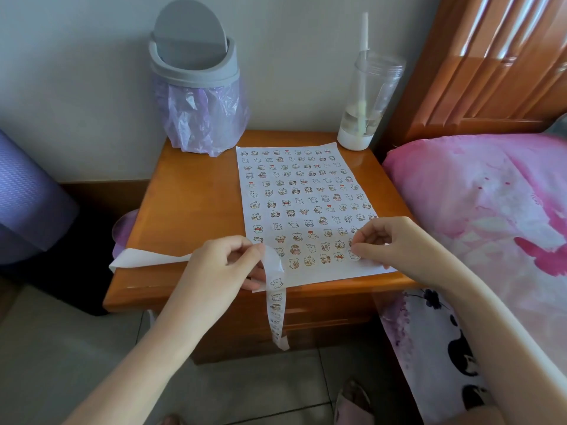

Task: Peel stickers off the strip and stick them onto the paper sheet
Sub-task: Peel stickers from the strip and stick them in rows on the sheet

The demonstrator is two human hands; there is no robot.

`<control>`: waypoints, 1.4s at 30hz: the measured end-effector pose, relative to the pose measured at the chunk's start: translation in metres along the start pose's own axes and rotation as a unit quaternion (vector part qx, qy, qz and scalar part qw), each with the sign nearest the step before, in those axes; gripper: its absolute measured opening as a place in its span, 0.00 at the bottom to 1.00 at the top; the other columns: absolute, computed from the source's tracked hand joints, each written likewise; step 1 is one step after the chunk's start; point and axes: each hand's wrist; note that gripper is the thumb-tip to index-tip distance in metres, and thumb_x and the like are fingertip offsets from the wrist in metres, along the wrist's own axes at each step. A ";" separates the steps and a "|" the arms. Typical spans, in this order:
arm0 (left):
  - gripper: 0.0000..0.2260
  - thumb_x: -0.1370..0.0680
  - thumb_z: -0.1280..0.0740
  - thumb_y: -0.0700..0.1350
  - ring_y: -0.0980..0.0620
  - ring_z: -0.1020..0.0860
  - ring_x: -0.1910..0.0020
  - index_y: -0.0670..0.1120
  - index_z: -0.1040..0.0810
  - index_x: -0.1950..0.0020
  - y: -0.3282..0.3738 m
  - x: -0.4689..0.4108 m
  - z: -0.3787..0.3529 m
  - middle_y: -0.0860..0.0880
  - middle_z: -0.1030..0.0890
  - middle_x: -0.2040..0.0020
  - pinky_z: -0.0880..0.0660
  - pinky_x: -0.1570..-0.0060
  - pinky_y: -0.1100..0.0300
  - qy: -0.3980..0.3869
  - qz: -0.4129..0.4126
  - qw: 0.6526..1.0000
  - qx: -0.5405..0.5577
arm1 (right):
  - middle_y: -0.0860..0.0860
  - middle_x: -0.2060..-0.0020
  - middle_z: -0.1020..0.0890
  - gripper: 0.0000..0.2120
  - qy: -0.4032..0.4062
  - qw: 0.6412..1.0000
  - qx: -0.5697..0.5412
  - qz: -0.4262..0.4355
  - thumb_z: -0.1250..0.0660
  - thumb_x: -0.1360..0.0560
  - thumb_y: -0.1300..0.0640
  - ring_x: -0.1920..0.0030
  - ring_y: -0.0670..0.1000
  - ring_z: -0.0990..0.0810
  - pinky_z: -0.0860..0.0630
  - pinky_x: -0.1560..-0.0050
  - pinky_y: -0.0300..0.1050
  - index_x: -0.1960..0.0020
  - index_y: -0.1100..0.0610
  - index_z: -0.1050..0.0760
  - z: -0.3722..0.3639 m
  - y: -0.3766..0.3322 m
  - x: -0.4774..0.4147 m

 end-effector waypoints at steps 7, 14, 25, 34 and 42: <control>0.08 0.22 0.37 0.47 0.55 0.16 0.62 0.47 0.20 0.51 -0.002 0.000 0.000 0.54 0.15 0.54 0.18 0.56 0.52 -0.001 -0.002 1.000 0.004 | 0.48 0.64 0.18 0.02 0.017 1.000 0.020 0.014 0.30 0.28 0.57 0.67 0.42 0.25 0.29 0.70 0.30 0.59 0.52 0.21 -0.003 0.000 0.000; 0.07 0.22 0.37 0.46 0.55 0.16 0.63 0.48 0.19 0.52 -0.002 -0.001 0.000 0.54 0.15 0.56 0.18 0.56 0.53 -0.001 -0.002 1.000 0.010 | 0.49 0.68 0.22 0.04 0.029 0.999 0.024 0.014 0.27 0.31 0.53 0.68 0.46 0.28 0.31 0.63 0.43 0.59 0.51 0.21 -0.004 0.002 0.001; 0.08 0.22 0.37 0.46 0.54 0.16 0.61 0.46 0.20 0.52 -0.001 -0.001 0.001 0.53 0.16 0.51 0.18 0.55 0.50 -0.011 0.005 1.000 0.014 | 0.48 0.68 0.27 0.04 0.023 0.999 0.041 0.016 0.30 0.27 0.55 0.68 0.45 0.31 0.31 0.63 0.41 0.54 0.53 0.24 -0.003 0.009 -0.004; 0.08 0.22 0.37 0.46 0.55 0.16 0.61 0.47 0.20 0.53 -0.001 -0.001 0.002 0.54 0.16 0.51 0.18 0.55 0.51 -0.013 0.008 1.000 0.018 | 0.48 0.68 0.27 0.09 0.014 0.999 0.039 0.009 0.27 0.30 0.55 0.68 0.46 0.31 0.31 0.63 0.42 0.56 0.52 0.27 -0.002 0.007 -0.004; 0.08 0.22 0.37 0.46 0.55 0.16 0.61 0.46 0.20 0.51 0.000 -0.001 0.002 0.54 0.16 0.50 0.18 0.55 0.53 -0.013 0.010 1.000 0.013 | 0.49 0.66 0.26 0.09 -0.001 0.999 0.032 0.004 0.27 0.30 0.52 0.66 0.47 0.30 0.30 0.63 0.43 0.55 0.52 0.26 -0.001 0.007 -0.003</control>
Point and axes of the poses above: each hand's wrist, its own x-axis away from the middle knuckle, its own z-axis out of the back of the hand, y = z × x
